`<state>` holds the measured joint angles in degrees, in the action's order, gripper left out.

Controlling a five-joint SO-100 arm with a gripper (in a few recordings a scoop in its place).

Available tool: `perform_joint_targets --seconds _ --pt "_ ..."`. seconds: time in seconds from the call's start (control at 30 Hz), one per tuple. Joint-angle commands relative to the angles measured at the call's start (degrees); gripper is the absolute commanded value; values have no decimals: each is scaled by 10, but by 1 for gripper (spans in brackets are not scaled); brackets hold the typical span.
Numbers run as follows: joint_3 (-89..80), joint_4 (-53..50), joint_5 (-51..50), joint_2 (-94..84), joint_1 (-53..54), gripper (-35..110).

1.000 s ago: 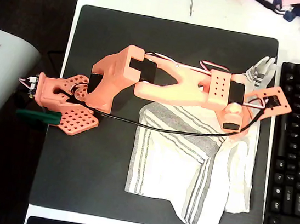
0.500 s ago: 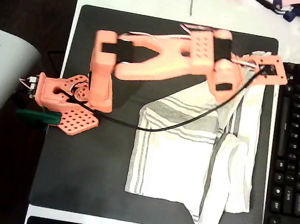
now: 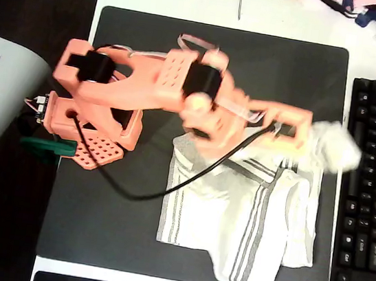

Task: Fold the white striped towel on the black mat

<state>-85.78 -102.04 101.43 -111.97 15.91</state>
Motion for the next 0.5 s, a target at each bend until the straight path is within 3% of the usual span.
perform_joint_targets --seconds 0.0,0.23,0.47 --pt "-45 -11 47 -46 73 0" --pt "-126 87 160 -6 233 0" --pt "-229 262 212 20 286 5"
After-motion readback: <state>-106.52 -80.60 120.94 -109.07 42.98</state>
